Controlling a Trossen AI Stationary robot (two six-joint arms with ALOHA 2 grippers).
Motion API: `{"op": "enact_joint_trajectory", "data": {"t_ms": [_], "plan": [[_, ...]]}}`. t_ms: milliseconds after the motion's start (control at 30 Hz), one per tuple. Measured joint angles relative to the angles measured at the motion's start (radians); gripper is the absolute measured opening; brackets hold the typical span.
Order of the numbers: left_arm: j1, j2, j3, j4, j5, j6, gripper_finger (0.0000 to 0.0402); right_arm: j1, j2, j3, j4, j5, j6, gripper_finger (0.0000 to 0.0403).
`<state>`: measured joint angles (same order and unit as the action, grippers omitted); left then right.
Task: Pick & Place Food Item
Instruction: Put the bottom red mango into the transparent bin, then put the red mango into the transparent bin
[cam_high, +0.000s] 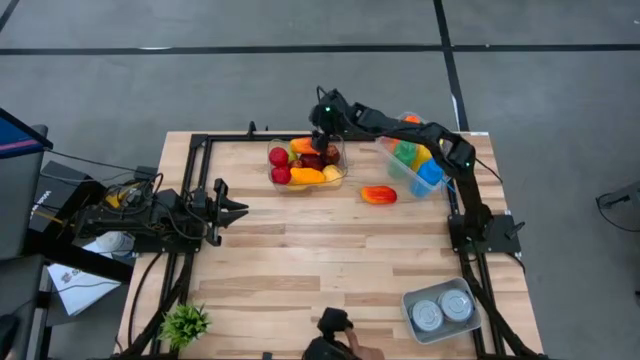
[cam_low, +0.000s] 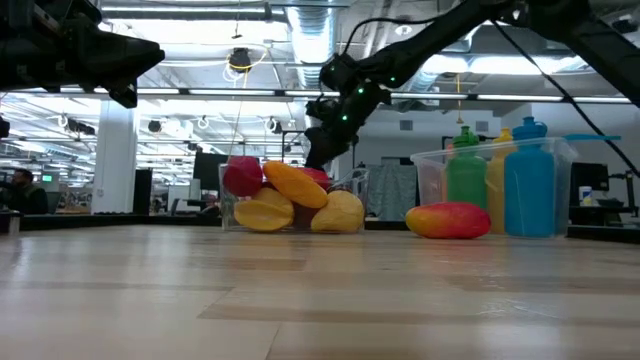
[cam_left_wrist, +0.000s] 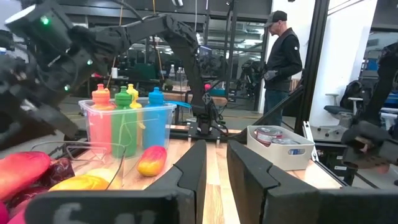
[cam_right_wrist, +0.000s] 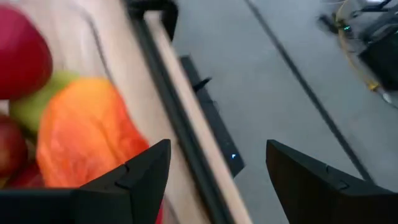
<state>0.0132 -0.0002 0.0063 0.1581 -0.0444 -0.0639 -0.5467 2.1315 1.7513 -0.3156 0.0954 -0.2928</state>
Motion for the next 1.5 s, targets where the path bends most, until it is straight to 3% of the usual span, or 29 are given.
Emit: {"op": "enact_joint_trajectory", "data": {"t_ms": [267, 733, 933, 1100, 1267, 1400, 1500], "plan": [[0.000, 0.000, 0.000, 0.000, 0.000, 0.000, 0.0053, 0.026, -0.005, 0.009, -0.127, -0.016, -0.044, 0.0255], [0.000, 0.000, 0.000, 0.000, 0.000, 0.000, 0.0053, 0.038, -0.013, 0.047, -0.137, 0.011, -0.059, 0.0255], [0.000, 0.000, 0.000, 0.000, 0.000, 0.000, 0.0053, 0.062, -0.040, 0.150, -0.349, 0.007, -0.078, 0.0255], [0.000, 0.000, 0.000, 0.000, 0.000, 0.000, 0.0053, 0.097, -0.186, 0.193, -0.650, 0.007, -0.076, 0.0255], [0.000, 0.000, 0.000, 0.000, 0.000, 0.000, 0.0053, 0.131, -0.374, 0.122, -0.859, 0.007, 0.015, 0.0255], [0.000, 0.000, 0.000, 0.000, 0.000, 0.000, 0.0053, 0.152, -0.539, -0.025, -0.884, 0.008, 0.111, 0.0255], [0.000, 0.000, 0.000, 0.000, 0.000, 0.000, 0.0053, 0.172, -0.657, -0.190, -0.794, 0.011, 0.156, 0.0255]]}}
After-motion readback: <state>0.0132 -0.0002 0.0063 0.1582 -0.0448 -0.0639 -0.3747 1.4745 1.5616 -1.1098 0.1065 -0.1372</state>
